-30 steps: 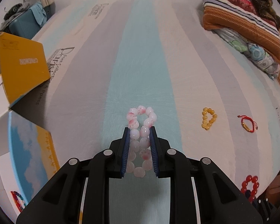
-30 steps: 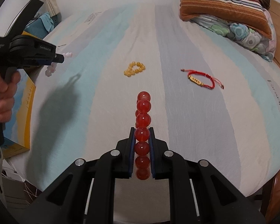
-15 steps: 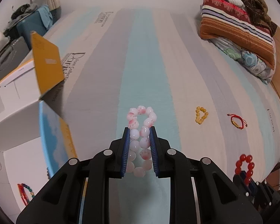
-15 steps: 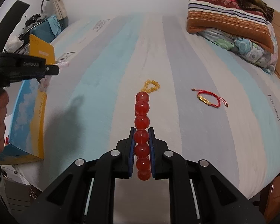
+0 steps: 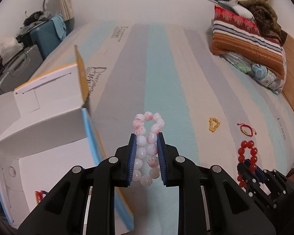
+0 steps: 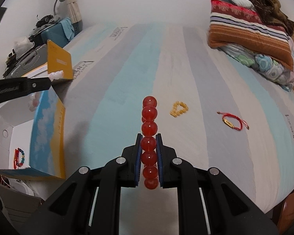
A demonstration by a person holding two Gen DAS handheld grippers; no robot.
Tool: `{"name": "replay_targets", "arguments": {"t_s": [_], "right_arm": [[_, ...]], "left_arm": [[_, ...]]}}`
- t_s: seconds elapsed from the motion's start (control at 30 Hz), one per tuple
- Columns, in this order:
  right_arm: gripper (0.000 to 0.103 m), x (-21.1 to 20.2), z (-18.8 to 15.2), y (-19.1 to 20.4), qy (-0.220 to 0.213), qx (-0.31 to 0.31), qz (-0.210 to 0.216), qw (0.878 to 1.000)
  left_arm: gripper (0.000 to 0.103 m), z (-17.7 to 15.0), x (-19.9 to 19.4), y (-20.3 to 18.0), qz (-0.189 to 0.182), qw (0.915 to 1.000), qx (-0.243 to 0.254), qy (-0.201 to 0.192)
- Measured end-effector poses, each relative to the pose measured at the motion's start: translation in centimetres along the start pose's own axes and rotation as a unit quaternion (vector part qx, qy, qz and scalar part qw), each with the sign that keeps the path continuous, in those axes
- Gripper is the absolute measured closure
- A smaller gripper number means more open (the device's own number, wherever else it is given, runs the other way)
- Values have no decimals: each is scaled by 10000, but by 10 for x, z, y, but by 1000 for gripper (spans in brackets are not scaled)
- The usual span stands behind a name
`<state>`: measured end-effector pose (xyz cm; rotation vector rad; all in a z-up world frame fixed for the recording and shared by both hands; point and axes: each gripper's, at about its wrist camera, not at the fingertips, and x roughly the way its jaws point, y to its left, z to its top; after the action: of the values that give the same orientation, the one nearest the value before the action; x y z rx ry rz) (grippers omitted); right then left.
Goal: Organize jewelry
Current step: 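Lift both held bracelets and carry them over the white box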
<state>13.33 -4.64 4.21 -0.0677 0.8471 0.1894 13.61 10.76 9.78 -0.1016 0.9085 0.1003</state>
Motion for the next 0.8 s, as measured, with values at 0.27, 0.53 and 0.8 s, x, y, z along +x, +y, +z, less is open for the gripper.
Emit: {"name": "replay_targets", "arguments": {"t_s": [0.27, 0.53, 0.8], "right_arm": [[91, -12, 14, 34, -150, -139, 101, 9997], [90, -23, 28, 76, -271, -371, 246, 9986], [91, -33, 33, 120, -358, -619, 426, 9965]], "left_arm": [[82, -7, -27, 27, 94, 9998, -88, -154], [82, -19, -52, 70, 229, 9989, -289, -279], [82, -31, -68, 117, 441, 9971, -551, -299]]}}
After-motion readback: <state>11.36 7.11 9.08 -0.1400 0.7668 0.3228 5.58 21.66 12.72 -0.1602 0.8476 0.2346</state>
